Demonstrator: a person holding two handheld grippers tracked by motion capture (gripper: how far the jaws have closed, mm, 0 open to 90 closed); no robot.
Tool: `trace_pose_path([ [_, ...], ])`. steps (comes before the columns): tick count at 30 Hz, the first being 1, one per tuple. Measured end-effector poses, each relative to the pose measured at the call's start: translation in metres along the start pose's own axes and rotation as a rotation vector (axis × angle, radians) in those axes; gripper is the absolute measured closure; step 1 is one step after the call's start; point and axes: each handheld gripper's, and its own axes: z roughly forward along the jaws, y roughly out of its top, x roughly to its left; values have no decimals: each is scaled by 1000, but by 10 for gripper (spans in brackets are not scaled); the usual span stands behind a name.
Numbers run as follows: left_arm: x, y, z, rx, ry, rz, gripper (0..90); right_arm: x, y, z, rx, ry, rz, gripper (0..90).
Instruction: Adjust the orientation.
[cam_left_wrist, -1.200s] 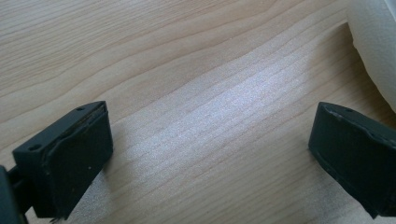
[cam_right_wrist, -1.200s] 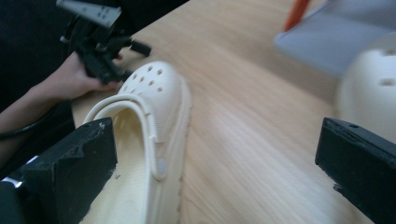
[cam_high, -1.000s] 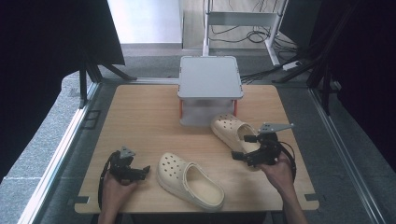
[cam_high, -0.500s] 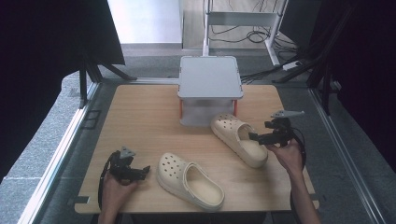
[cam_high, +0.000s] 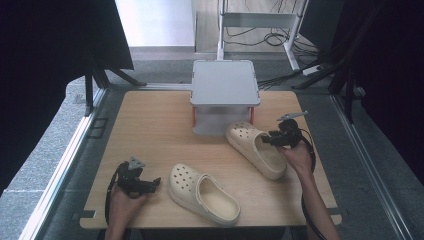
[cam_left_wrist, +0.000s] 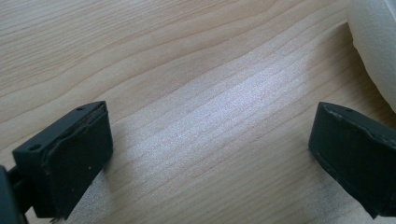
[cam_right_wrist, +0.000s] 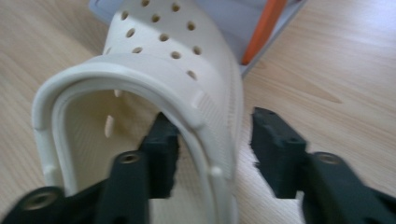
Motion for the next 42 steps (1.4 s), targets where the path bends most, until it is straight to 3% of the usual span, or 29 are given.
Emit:
trace_pose_path([
  [2, 0, 0, 0, 0, 0, 0, 0, 2, 1, 3, 10, 6, -15, 643],
  [4, 0, 0, 0, 0, 0, 0, 0, 5, 2, 4, 19, -17, -39, 666],
  [6, 0, 0, 0, 1, 0, 1, 0, 11, 3, 3, 30, -69, -77, 713],
  [12, 0, 0, 0, 0, 0, 0, 0, 16, 5, 1, 48, -125, -88, 757],
  [14, 0, 0, 0, 1, 0, 0, 0, 17, 6, -1, 37, -97, -59, 764],
  [17, 0, 0, 0, 1, -1, 0, 0, 20, 7, -4, 34, -94, -54, 765],
  [21, 0, 0, 0, 0, -1, 0, 0, 30, 10, -13, 34, -114, -91, 765],
  [29, 0, 0, 0, 0, 0, 1, 0, 53, 10, -32, -1, -59, -118, 767],
  [32, 0, 0, 0, 0, 0, 3, 0, 68, 11, -37, -4, -35, -145, 766],
  [42, 0, 0, 0, -1, 0, 2, 0, 104, 14, -34, 0, 16, -198, 766],
])
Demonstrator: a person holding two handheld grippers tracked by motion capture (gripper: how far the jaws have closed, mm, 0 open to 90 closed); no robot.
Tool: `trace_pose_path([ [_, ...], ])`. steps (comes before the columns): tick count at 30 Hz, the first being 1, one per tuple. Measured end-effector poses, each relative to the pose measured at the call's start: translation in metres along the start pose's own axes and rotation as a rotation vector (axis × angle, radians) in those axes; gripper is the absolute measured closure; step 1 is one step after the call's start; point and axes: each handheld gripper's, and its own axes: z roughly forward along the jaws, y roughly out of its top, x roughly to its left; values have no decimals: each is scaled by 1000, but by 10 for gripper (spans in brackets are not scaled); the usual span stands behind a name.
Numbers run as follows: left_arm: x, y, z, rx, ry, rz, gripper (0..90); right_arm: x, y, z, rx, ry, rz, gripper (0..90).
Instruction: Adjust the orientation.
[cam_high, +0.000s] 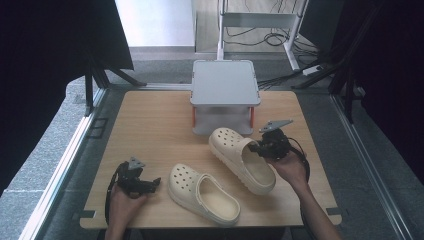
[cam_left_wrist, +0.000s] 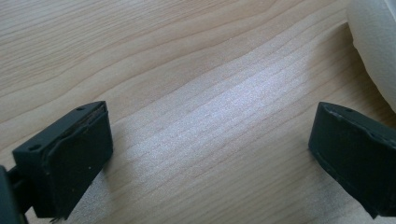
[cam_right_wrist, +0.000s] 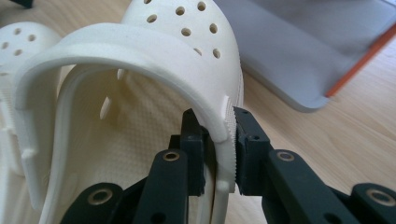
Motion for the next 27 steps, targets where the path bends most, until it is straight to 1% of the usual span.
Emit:
trace_pose_path([
  [2, 0, 0, 0, 0, 0, 0, 0, 6, 2, 3, 3, 6, -18, 766],
  [8, 0, 0, 0, 0, 0, 0, 0, 24, 5, 17, 14, 33, -44, 766],
  [13, 0, 0, 0, 0, -1, 0, 0, 37, 7, 29, 23, 32, -94, 766],
  [15, 0, 0, 0, 0, -1, 0, 0, 41, 7, 35, 24, 41, -113, 766],
  [17, 0, 0, 0, 0, 0, -2, 0, 44, 7, 39, 24, 50, -127, 766],
  [18, 0, 0, 0, 0, 0, -3, 0, 45, 6, 43, 23, 56, -151, 765],
  [19, 0, 0, 0, 0, 0, -3, 0, 45, 6, 43, 23, 56, -151, 765],
  [21, 0, 0, 0, 0, 0, -3, 0, 47, 5, 47, 24, 62, -174, 765],
  [27, 0, 0, 0, 0, 0, -3, 0, 48, 4, 60, 18, 81, -208, 763],
])
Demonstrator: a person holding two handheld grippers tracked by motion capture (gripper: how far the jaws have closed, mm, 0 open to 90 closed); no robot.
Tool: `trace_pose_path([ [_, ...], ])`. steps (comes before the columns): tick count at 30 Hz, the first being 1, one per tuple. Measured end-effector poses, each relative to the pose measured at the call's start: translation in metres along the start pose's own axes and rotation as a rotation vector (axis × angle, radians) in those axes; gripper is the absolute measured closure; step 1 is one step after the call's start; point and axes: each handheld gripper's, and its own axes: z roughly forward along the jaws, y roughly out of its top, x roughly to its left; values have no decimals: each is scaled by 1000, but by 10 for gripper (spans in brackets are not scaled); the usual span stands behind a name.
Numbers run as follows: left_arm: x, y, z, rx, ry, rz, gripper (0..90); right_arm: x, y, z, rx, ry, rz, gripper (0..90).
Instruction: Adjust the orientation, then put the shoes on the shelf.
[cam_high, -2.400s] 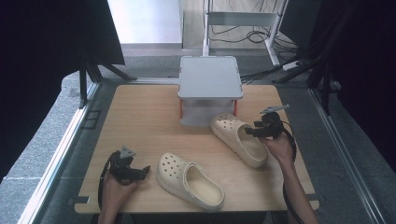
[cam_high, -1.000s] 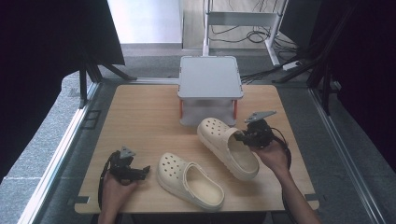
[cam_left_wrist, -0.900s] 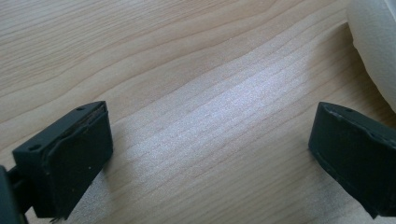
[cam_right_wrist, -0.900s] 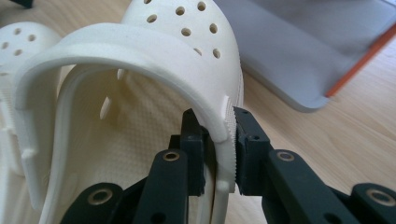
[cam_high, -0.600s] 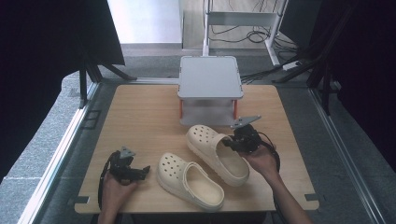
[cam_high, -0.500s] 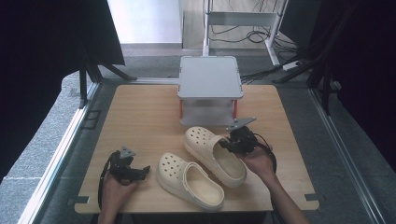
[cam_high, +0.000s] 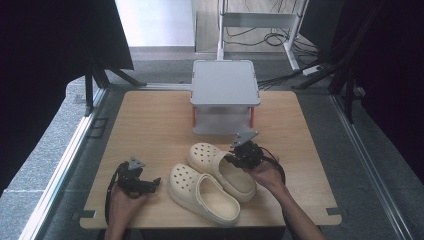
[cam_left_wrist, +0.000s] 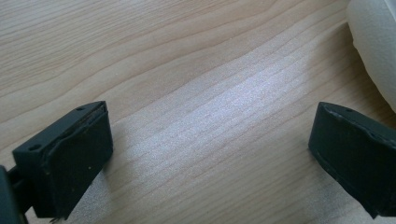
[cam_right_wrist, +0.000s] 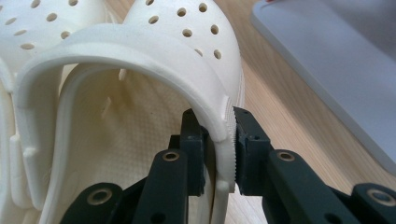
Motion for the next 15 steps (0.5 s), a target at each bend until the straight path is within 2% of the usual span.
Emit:
trace_pose_path([
  [2, 0, 0, 0, 0, 0, -1, 0, 2, 1, 5, 5, 22, -2, 762],
  [5, 0, 0, 0, 0, 0, 0, 0, 5, 0, 12, 31, -3, 0, 742],
  [7, 0, 0, 0, 0, 0, 0, 0, -1, -3, 10, 6, 44, 37, 650],
  [8, 0, 0, 0, 0, 0, 0, 0, -4, -4, 7, -10, 60, 57, 573],
  [10, 0, 0, 0, 0, 1, 0, 0, -9, -5, -1, -44, 63, 91, 493],
  [11, 0, 0, 0, 0, 0, 1, 0, -12, -5, -11, -68, 76, 120, 431],
  [12, 0, 0, 0, 0, 1, 1, 0, -12, -5, -11, -68, 76, 120, 431],
  [15, 0, 0, 0, 0, 0, 0, 0, -13, -7, -24, -92, 117, 150, 406],
])
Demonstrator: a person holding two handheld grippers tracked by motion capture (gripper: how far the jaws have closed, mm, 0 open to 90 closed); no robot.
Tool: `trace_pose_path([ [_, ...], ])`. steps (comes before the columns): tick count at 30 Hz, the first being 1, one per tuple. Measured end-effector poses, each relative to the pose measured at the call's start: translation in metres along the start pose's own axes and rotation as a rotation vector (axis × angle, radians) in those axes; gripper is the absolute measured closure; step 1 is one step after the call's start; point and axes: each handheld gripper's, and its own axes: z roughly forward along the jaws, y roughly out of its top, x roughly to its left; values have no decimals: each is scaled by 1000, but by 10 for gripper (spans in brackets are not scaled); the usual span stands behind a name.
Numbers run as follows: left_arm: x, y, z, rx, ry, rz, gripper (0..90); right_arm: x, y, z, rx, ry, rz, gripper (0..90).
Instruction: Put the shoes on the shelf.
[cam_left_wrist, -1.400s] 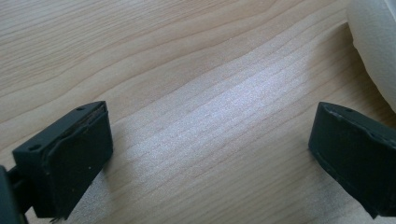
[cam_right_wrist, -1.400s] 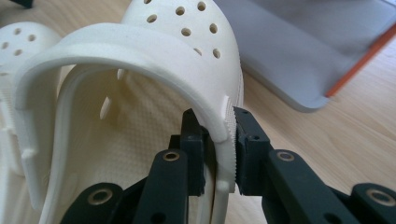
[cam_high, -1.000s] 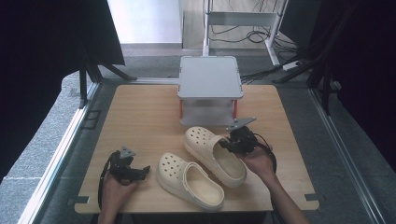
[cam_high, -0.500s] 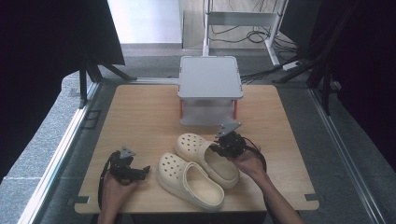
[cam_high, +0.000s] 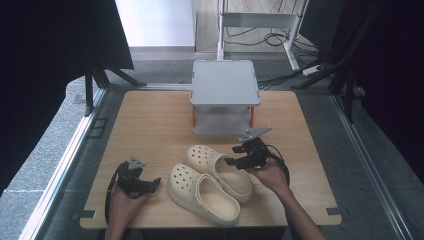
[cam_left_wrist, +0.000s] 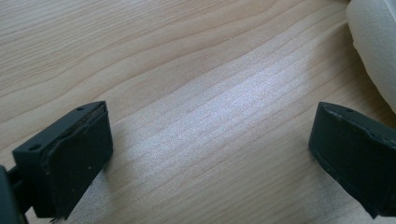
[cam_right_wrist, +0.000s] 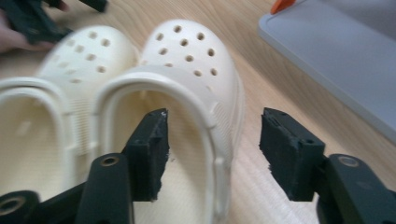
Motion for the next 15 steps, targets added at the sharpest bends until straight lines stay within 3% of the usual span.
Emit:
trace_pose_path([
  [8, 0, 0, 0, -1, 0, -1, 0, 20, -10, -17, 5, 37, -13, 393],
  [15, 0, 0, 0, 2, -1, 1, 0, 43, -15, -15, 18, 91, -30, 391],
])
